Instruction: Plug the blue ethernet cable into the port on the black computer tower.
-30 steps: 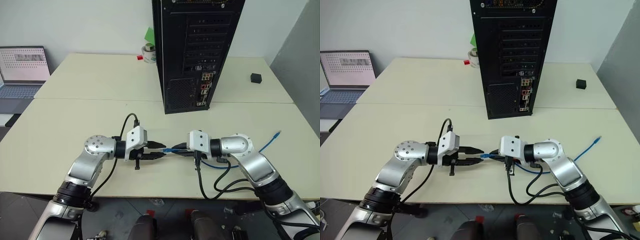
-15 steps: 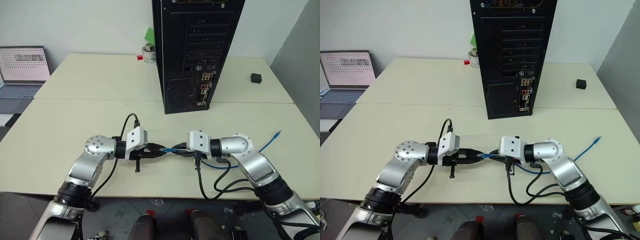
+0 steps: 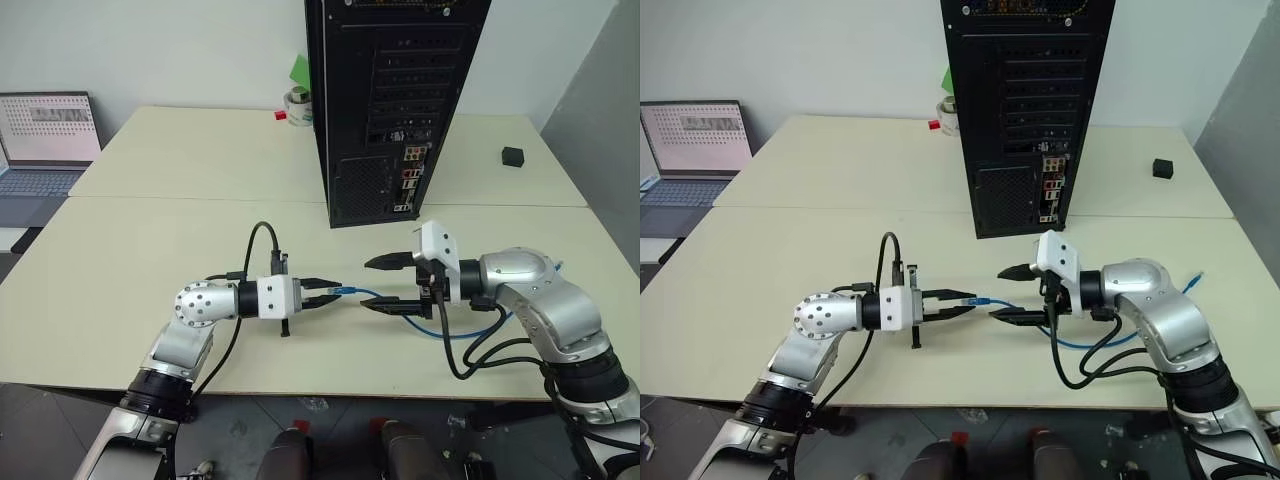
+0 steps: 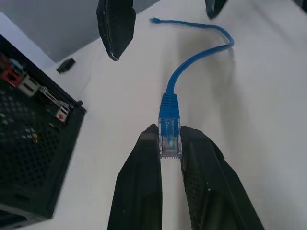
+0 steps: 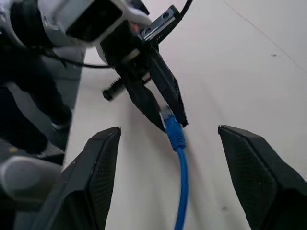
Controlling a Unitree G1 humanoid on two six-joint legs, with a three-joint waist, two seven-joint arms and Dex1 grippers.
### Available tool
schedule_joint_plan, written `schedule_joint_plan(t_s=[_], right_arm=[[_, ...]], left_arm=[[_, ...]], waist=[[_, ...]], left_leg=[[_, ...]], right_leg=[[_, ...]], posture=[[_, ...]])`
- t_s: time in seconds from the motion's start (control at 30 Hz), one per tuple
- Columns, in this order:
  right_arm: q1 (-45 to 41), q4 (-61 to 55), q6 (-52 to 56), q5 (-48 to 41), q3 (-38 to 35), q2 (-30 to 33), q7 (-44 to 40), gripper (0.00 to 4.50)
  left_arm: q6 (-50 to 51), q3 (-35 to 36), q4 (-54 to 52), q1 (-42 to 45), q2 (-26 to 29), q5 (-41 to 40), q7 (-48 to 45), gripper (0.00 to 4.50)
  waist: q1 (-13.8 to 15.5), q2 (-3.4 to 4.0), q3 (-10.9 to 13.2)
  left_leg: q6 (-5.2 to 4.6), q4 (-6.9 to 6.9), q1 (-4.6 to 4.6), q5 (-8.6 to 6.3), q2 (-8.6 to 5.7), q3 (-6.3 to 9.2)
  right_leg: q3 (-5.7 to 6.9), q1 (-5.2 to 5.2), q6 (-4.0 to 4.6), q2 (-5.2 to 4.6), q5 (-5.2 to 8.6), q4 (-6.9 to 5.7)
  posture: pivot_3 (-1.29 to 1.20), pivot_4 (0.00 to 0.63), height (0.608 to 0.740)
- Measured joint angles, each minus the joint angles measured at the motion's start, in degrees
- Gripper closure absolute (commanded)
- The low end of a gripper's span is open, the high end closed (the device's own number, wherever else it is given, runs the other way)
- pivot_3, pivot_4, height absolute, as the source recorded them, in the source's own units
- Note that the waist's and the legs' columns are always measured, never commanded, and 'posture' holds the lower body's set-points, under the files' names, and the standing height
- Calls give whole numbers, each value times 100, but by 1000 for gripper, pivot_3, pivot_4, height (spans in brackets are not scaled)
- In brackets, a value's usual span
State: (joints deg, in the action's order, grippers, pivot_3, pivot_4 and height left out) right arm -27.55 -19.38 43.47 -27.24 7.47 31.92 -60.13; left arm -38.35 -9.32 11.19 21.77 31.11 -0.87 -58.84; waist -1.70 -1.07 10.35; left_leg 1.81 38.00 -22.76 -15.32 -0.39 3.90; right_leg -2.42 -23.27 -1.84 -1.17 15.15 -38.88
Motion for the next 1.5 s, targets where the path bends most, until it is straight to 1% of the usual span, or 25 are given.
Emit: schedule_joint_plan(t_s=[0.07, 0.23, 0.37, 0.5, 0.57, 0.6, 0.63, 0.7, 0.73, 0.83, 0.87, 0.9, 1.03, 1.07, 1.37, 1.43, 1.5], right_arm=[[81, -9, 430, -307, -81, -175, 262, 1066], [100, -6, 934, -751, -244, -687, 860, 1066], [99, 53, 977, -817, -243, -779, 1031, 1066], [95, 189, 977, -871, -240, -867, 1119, 1066], [70, 239, 977, -904, -230, -926, 1161, 1427], [48, 274, 974, -920, -215, -940, 1165, 1520], [26, 308, 970, -932, -199, -942, 1169, 1814], [-2, 345, 965, -942, -182, -946, 1173, 2156], [-9, 355, 965, -947, -182, -953, 1179, 2504], [-21, 396, 962, -985, -182, -981, 1196, 3110], [-23, 400, 962, -987, -182, -986, 1207, 3237], [-26, 402, 962, -989, -182, -988, 1229, 3532], [-60, 415, 962, -993, -186, -1001, 1294, 4409], [-61, 415, 961, -993, -186, -1008, 1297, 4500], [-68, 460, 956, -992, -180, -1031, 1325, 4500], [-70, 487, 957, -991, -173, -1031, 1326, 4500], [-73, 502, 961, -993, -160, -1032, 1321, 4500]], left_arm=[[-1096, 55, 379, 49, -1, 483, 448, 4220], [-2684, 269, 1040, 346, 2, 1473, 1493, 4220], [-3085, 280, 1203, 389, 18, 1809, 1935, 4220], [-3262, 275, 1327, 486, 49, 2075, 2309, 4220], [-3301, 275, 1369, 559, 99, 2190, 2485, 4220], [-3319, 275, 1375, 581, 118, 2235, 2577, 4220], [-3332, 275, 1379, 598, 130, 2279, 2667, 4220], [-3340, 261, 1392, 599, 144, 2391, 2810, 4220], [-3340, 248, 1393, 599, 153, 2433, 2854, 4220], [-3340, 230, 1391, 599, 214, 2556, 3020, 4220], [-3340, 218, 1391, 599, 238, 2585, 3066, 4220], [-3340, 212, 1391, 599, 255, 2597, 3098, 4220], [-3331, 188, 1376, 594, 301, 2667, 3294, 4220], [-3330, 182, 1376, 594, 313, 2685, 3331, 4220], [-3272, 111, 1363, 578, 361, 2837, 3591, 4220], [-3200, 52, 1339, 553, 383, 2783, 3592, 3519], [-3031, -121, 1316, 498, 429, 2497, 3497, 3289]], waist=[[2, 0, 0], [4, 0, 0], [3, 0, 0], [0, 0, 0], [-8, 0, 0], [-9, 1, 0], [-8, 1, 0], [-7, 1, 0], [-7, 1, 0], [-9, 1, 0], [-9, 1, 0], [-8, 1, 0], [-8, 1, 0], [-8, 1, 0], [-8, 1, -1], [-9, 1, -1], [-10, 1, -1]], left_leg=[[0, 1, -1, 0, -3, -2], [-1, 0, -2, 0, -6, 0], [-1, 0, -2, 0, -6, 0], [-1, 0, -2, 0, -6, 2], [-1, 0, -2, 0, -6, 0], [-1, 0, -2, 0, -6, 1], [-1, 0, -2, 0, -6, 1], [-1, 0, -2, 0, -6, 2], [-1, 0, -2, 0, -6, 2], [-1, 0, -2, 0, -6, 2], [-1, 0, -1, 0, -6, 2], [-1, 0, -2, 0, -6, 2], [-1, 0, -2, 0, -6, 3], [-1, 0, -2, 0, -6, 2], [-1, 0, -2, 0, -6, 2], [-1, 0, -2, 0, -6, 1], [-1, 0, -2, 0, -6, 2]], right_leg=[[-1, 0, 0, 0, 0, -1], [3, 0, -1, 3, 0, -2], [5, 0, -1, 10, 0, -3], [7, 0, -1, 14, 0, -5], [7, 0, -1, 15, 0, -5], [7, 0, -1, 15, 0, -5], [7, 0, -1, 15, 0, -5], [8, 0, -1, 15, 0, -5], [9, 0, -1, 15, 0, -5], [8, 0, -1, 16, 0, -6], [8, 0, -1, 17, 0, -6], [8, 0, -1, 17, 0, -6], [9, 0, -1, 16, 0, -6], [8, 0, -1, 16, 0, -6], [8, -1, -1, 16, 0, -6], [8, -1, -1, 16, 0, -6], [8, -1, -1, 16, 0, -6]], posture=[[0, 150, 740], [0, 150, 740], [0, 150, 740], [0, 150, 740], [0, 150, 740], [0, 150, 740], [0, 150, 740], [0, 150, 740], [0, 150, 740], [0, 150, 740], [0, 150, 740], [0, 150, 740], [0, 150, 740], [0, 150, 740], [0, 150, 740], [0, 150, 740], [0, 150, 740]])
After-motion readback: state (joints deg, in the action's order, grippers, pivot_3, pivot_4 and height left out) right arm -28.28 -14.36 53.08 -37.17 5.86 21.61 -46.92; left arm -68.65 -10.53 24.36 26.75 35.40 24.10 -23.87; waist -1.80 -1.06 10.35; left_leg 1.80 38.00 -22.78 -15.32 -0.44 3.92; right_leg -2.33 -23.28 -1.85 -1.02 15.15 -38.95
